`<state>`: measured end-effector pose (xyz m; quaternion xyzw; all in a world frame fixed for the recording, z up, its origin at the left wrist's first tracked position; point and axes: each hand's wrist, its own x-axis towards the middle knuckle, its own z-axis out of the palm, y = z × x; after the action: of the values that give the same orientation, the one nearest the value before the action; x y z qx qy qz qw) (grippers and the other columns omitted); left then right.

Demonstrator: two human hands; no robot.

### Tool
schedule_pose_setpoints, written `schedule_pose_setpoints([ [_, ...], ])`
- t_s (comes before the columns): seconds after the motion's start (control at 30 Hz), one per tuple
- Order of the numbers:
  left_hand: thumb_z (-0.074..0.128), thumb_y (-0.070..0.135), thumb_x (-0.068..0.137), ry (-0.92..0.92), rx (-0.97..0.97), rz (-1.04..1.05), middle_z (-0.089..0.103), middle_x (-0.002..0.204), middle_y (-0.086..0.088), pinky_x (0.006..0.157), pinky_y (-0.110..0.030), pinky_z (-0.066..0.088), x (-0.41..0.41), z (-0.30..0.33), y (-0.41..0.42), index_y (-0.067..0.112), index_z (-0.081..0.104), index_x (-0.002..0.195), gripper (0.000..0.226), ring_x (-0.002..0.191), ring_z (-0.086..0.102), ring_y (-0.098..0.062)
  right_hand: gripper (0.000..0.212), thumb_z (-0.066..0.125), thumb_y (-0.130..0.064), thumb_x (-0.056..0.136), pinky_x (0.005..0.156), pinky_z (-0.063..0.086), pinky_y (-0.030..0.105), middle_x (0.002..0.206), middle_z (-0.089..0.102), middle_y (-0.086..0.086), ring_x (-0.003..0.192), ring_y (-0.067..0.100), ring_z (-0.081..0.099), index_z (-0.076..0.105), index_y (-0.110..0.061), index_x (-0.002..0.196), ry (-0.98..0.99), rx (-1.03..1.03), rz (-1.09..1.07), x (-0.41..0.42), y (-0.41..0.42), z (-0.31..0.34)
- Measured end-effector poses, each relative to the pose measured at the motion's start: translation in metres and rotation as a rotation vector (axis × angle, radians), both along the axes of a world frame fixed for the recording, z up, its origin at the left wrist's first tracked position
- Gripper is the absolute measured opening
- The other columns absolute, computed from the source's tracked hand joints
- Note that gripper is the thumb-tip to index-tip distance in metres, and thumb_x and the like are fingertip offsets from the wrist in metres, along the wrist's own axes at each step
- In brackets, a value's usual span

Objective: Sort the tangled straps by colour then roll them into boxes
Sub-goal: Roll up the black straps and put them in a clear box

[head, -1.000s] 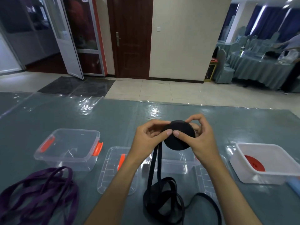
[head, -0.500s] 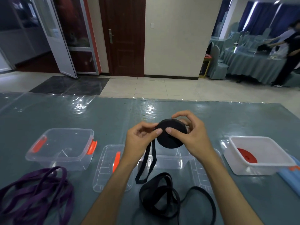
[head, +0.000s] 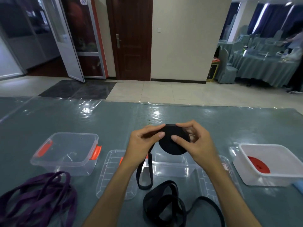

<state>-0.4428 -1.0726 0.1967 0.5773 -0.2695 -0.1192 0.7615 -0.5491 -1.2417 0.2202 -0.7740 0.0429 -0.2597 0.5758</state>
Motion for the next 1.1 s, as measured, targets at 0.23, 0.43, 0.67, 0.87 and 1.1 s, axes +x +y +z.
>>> schedule_pose_setpoints([
  [0.23,0.073,-0.002,0.09,-0.016,0.005,0.069,0.077,0.11,-0.013,0.094,-0.024,0.055,0.008,-0.008,-0.009,0.0,0.077,0.11,0.021,0.108,0.073,-0.02,0.043,0.081,-0.006,0.087,0.085,0.064,0.041,0.107,0.079,0.001,0.101,0.021,0.076,0.069,-0.021,0.125,-0.016,-0.032,0.091,0.01,-0.013,-0.002],
  [0.43,0.076,-0.001,0.087,-0.029,0.011,0.005,0.08,0.099,-0.007,0.088,-0.023,0.057,0.019,-0.003,-0.018,0.005,0.077,0.102,0.016,0.098,0.076,-0.019,0.045,0.084,-0.014,0.083,0.075,0.064,0.055,0.101,0.079,0.01,0.09,0.029,0.078,0.06,-0.028,0.119,0.064,0.075,0.11,0.016,-0.028,-0.014],
  [0.67,0.079,0.014,0.079,0.122,-0.007,-0.021,0.079,0.109,-0.009,0.094,-0.029,0.057,0.026,-0.025,-0.035,0.012,0.078,0.106,0.027,0.108,0.075,-0.025,0.044,0.085,-0.008,0.084,0.081,0.065,0.048,0.111,0.077,0.003,0.102,0.024,0.076,0.069,-0.02,0.123,0.035,0.014,0.067,0.028,-0.042,-0.018],
  [0.87,0.085,0.004,0.079,-0.005,0.059,0.046,0.081,0.097,-0.009,0.086,-0.031,0.062,0.039,-0.02,-0.039,0.003,0.077,0.102,0.024,0.093,0.078,-0.026,0.049,0.082,-0.016,0.087,0.077,0.065,0.045,0.107,0.077,0.0,0.098,0.022,0.076,0.058,-0.031,0.127,0.116,-0.018,0.087,0.035,-0.05,-0.025],
  [1.1,0.078,0.011,0.083,0.124,-0.054,0.069,0.08,0.108,-0.009,0.094,-0.029,0.058,0.035,-0.032,-0.052,0.009,0.078,0.108,0.025,0.107,0.075,-0.025,0.045,0.087,-0.013,0.083,0.086,0.063,0.044,0.113,0.075,-0.012,0.106,0.016,0.073,0.069,-0.03,0.12,0.002,-0.121,-0.01,0.045,-0.047,-0.024],
])
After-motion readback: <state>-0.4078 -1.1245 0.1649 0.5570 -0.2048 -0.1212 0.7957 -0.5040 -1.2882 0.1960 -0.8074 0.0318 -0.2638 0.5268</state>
